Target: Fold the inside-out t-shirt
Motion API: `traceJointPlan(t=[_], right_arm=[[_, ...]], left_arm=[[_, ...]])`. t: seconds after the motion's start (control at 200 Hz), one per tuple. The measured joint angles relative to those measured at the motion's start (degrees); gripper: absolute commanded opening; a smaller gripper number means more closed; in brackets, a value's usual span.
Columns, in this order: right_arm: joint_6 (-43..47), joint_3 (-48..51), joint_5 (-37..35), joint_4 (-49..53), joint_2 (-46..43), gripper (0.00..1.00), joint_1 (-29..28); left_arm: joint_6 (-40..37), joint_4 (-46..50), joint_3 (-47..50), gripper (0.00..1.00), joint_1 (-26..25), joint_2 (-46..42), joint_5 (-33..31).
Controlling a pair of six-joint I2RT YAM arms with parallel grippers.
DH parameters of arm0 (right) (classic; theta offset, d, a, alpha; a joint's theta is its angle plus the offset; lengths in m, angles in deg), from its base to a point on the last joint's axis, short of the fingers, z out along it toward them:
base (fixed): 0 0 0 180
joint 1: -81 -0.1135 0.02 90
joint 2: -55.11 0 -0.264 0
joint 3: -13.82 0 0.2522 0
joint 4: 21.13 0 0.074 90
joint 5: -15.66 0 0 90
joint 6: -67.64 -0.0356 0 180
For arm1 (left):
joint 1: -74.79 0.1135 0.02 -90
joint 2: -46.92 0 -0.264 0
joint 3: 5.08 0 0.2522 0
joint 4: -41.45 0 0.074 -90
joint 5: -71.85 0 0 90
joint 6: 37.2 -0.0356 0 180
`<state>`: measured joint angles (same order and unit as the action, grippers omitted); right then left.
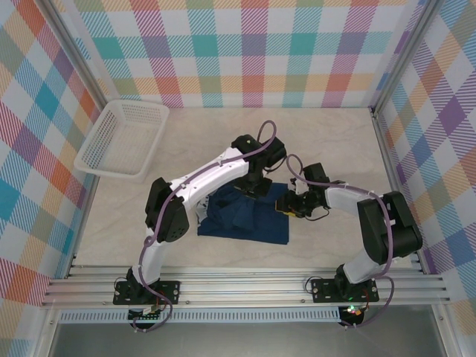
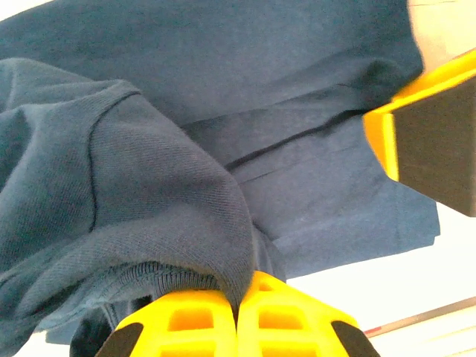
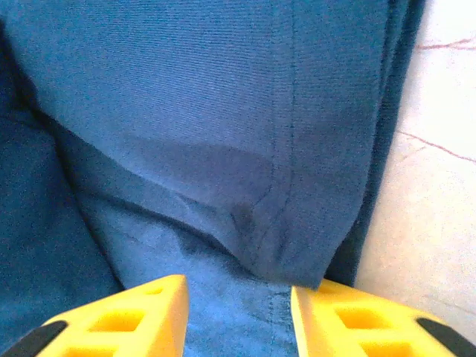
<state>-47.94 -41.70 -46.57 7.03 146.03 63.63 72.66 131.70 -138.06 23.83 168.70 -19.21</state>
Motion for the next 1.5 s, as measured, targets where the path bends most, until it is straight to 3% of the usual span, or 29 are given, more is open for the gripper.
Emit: traceJointPlan(t=[0.37, 0.595, 0.8, 0.95, 1.05, 1.21, 1.31, 1.5], right_arm=[[-0.6, 0.0, 1.3, -1.8, 1.5, 0.37, 0.0], [-0.6, -0.1, 1.7, -1.8, 1.2, 0.47, 0.0], [-0.6, -0.2, -3.0, 2.8, -3.8, 0.51, 0.1], [-1.0, 0.2, -9.2, 7.6, -11.1, 0.52, 1.0], [-1.9, 1.9, -13.8, 10.1, -17.6, 0.54, 1.7], [-2.9, 5.8, -17.4, 12.1, -28.1, 0.59, 1.2], [-2.4, 7.3, -18.1, 11.8, -33.4, 0.63, -2.9], [2.8, 5.1, -21.6, 7.0, -30.3, 0.75, -17.0]], left_arm=[[-1.8, -5.0, 2.8, 0.0, -0.4, 0.0, 6.4], [-2.4, -6.7, 4.4, 0.0, -0.4, 0.0, 8.0], [-2.3, -9.2, 4.3, 0.22, -0.4, 1.2, 7.6], [-3.1, -12.2, 4.3, 0.5, -0.4, 2.3, 8.3], [-3.5, -14.3, 4.3, 0.62, -0.4, 2.1, 9.0], [-4.5, -19.0, 8.9, 0.67, 0.5, -2.3, 10.8], [-4.5, -22.4, 17.2, 0.67, 2.4, -10.1, 11.8], [-1.6, -28.3, 35.3, 0.67, 16.2, -25.9, 14.1]])
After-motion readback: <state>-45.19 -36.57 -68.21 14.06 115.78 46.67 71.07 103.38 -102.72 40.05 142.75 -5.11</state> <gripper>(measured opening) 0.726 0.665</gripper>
